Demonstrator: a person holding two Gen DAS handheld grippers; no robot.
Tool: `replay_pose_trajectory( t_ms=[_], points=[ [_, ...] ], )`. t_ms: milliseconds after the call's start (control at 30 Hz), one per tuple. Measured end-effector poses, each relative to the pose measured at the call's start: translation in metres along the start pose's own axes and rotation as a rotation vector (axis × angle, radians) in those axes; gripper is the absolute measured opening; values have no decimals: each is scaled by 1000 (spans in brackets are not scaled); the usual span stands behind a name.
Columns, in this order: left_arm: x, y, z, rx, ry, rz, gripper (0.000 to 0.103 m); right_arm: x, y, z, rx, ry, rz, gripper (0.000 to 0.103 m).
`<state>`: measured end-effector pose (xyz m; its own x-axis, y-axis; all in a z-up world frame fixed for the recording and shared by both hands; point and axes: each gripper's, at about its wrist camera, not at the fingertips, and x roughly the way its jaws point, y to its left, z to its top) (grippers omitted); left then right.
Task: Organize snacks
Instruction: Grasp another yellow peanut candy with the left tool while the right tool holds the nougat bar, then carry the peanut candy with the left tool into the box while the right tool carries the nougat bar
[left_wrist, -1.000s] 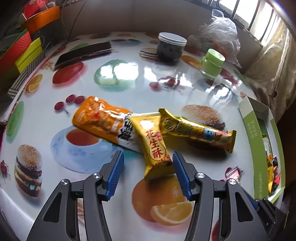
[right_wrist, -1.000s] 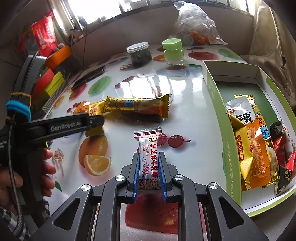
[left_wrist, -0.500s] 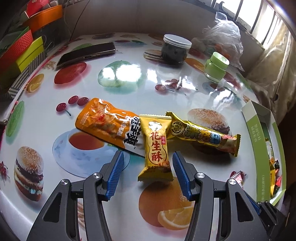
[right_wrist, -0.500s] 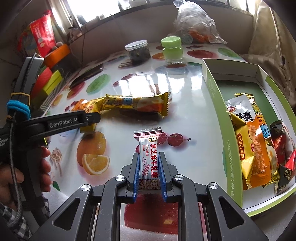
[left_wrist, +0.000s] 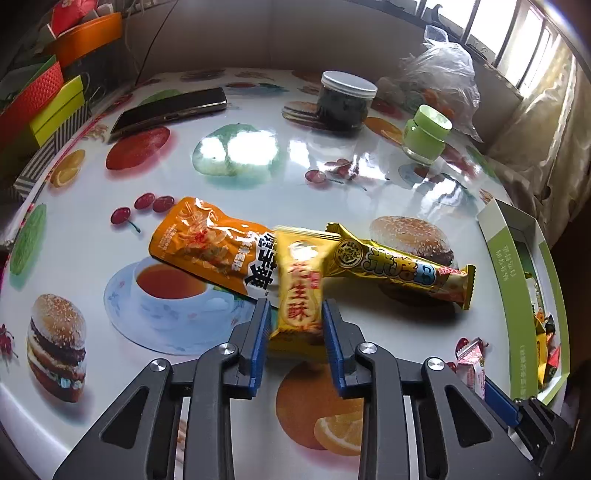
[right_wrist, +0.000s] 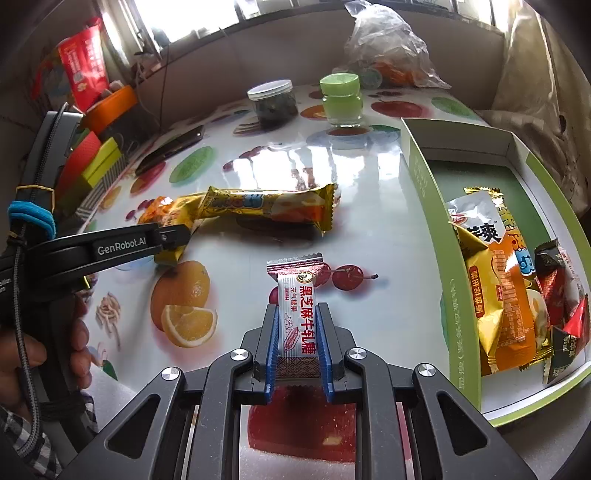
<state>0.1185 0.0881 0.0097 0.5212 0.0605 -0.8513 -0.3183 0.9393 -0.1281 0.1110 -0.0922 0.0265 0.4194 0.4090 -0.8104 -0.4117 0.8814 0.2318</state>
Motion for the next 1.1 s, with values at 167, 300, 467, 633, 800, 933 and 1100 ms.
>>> replay_pose_trajectory(
  t_ms=[167, 300, 467, 633, 800, 933, 1100],
  points=[
    [-5, 1, 0, 7, -13, -2, 25, -3, 2, 0, -8, -5, -7, 18],
    [-9, 3, -1, 11, -24, -5, 24, -6, 3, 0, -8, -12, -12, 18],
    [-15, 5, -3, 14, -36, -9, 24, -9, 4, 0, -13, -16, -17, 18],
    [-19, 4, -7, 24, -44, -17, 24, -12, 5, 1, -19, -21, -19, 18],
    [-26, 3, -12, 35, -56, -33, 24, -15, 8, 1, -24, -29, -24, 18],
    [-32, 3, -15, 39, -65, -40, 24, -18, 9, 0, -27, -37, -26, 18],
    [-39, 3, -18, 41, -79, -47, 24, -21, 10, 0, -33, -45, -29, 18]
  ],
)
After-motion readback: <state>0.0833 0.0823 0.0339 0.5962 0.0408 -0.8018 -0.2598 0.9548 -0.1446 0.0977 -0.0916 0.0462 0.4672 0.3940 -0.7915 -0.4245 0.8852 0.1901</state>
